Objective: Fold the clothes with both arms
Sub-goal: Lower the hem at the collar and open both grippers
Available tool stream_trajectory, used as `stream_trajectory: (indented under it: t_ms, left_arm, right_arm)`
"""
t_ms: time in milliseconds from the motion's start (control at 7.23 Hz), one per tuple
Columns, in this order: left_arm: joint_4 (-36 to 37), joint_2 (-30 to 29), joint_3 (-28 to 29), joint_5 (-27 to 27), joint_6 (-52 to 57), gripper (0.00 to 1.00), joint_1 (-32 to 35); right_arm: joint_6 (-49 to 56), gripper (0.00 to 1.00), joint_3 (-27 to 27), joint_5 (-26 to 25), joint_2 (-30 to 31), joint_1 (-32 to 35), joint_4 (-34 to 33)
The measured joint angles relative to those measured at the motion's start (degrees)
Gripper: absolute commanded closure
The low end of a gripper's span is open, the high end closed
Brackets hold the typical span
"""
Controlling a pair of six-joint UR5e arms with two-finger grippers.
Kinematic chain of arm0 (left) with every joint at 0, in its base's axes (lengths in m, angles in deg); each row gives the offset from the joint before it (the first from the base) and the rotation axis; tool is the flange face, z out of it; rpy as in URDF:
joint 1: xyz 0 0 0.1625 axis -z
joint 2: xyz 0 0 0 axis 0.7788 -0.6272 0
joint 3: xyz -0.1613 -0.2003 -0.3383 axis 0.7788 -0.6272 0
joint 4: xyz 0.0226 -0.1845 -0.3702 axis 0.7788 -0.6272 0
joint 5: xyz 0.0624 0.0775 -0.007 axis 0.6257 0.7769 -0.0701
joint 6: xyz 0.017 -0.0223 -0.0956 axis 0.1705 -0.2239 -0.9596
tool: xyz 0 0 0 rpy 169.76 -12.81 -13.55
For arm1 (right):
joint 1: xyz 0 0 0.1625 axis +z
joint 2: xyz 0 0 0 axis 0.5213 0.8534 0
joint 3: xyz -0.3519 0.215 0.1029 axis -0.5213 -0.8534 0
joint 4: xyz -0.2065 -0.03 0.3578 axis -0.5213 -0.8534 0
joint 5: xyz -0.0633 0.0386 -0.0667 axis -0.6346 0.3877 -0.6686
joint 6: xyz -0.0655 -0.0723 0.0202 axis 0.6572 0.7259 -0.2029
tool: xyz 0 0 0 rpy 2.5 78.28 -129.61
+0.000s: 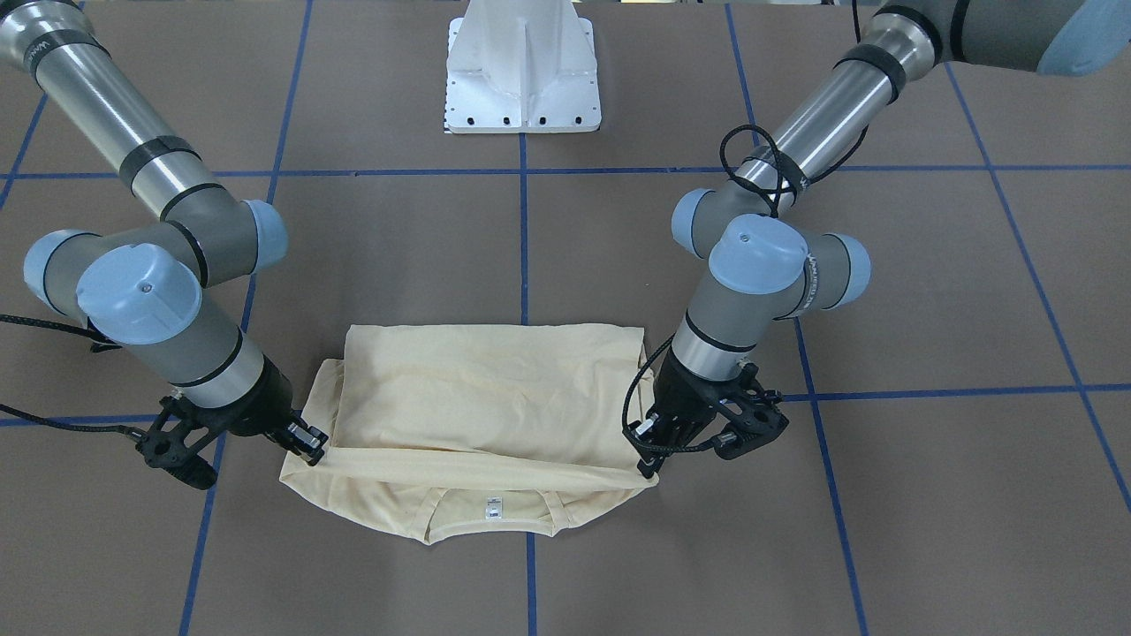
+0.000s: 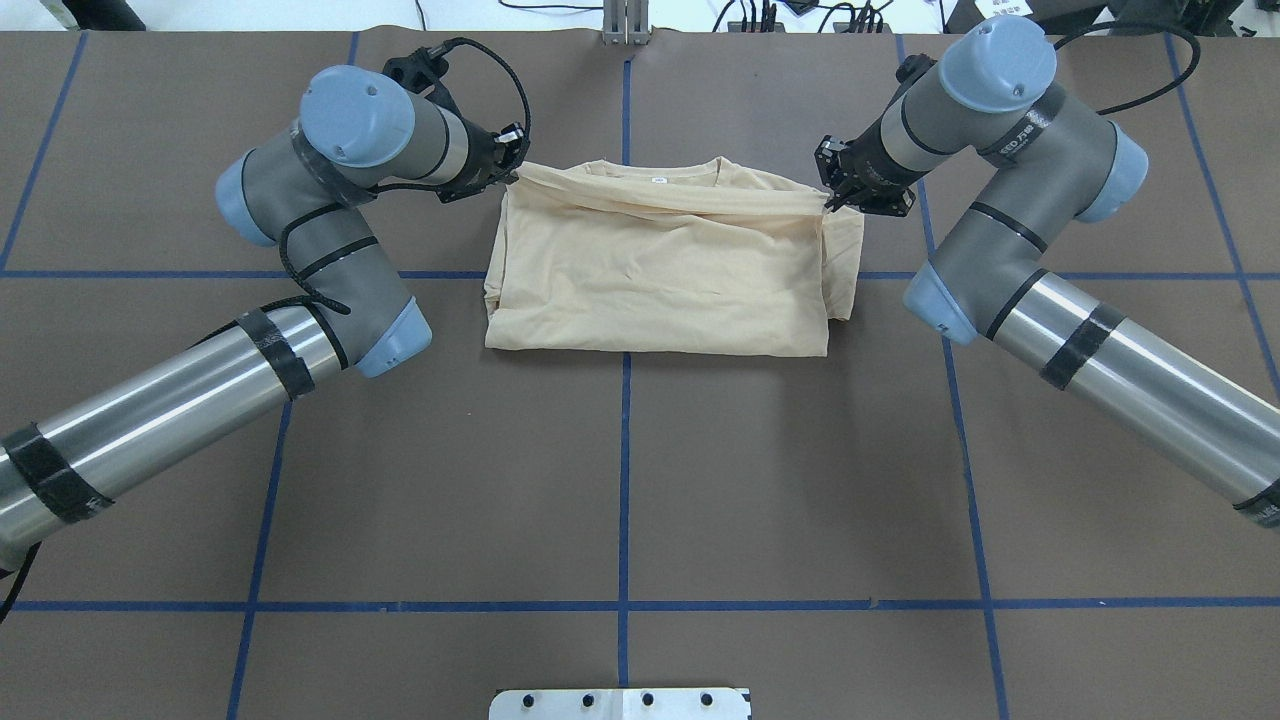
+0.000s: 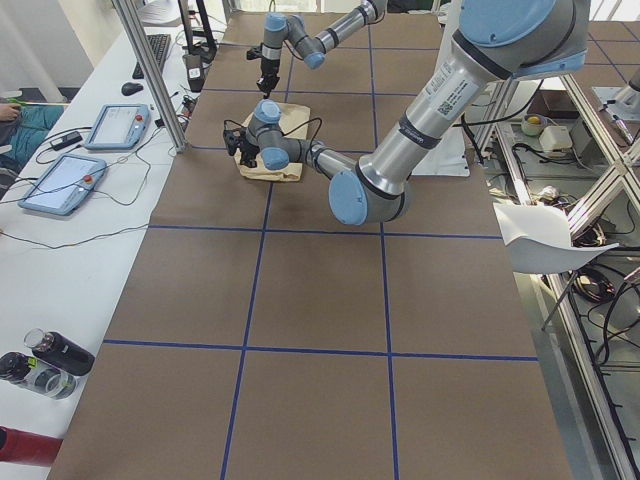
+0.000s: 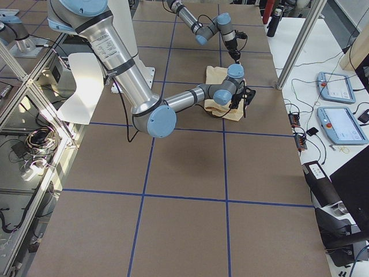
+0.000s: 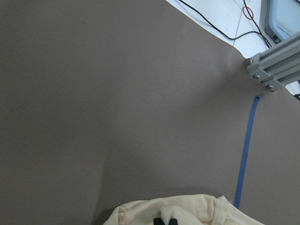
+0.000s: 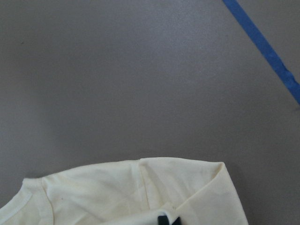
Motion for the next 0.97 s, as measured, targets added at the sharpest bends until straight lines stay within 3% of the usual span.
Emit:
stream_trajectory:
  t_ms: [830,968]
  left_arm:
    - [-0.10,-0.99,0.18,0.44,-0.06,1.00,-0.16]
    - [-0.11,-1.07,0.10,0.44,-0.05,0.31,-0.13]
  right_arm:
    - [0.07,1.00,-1.28,-2.13,-1.36,0.02,0.05]
    - [0.07,0.46,-1.28,-2.09,-1.65,0.01,0.05]
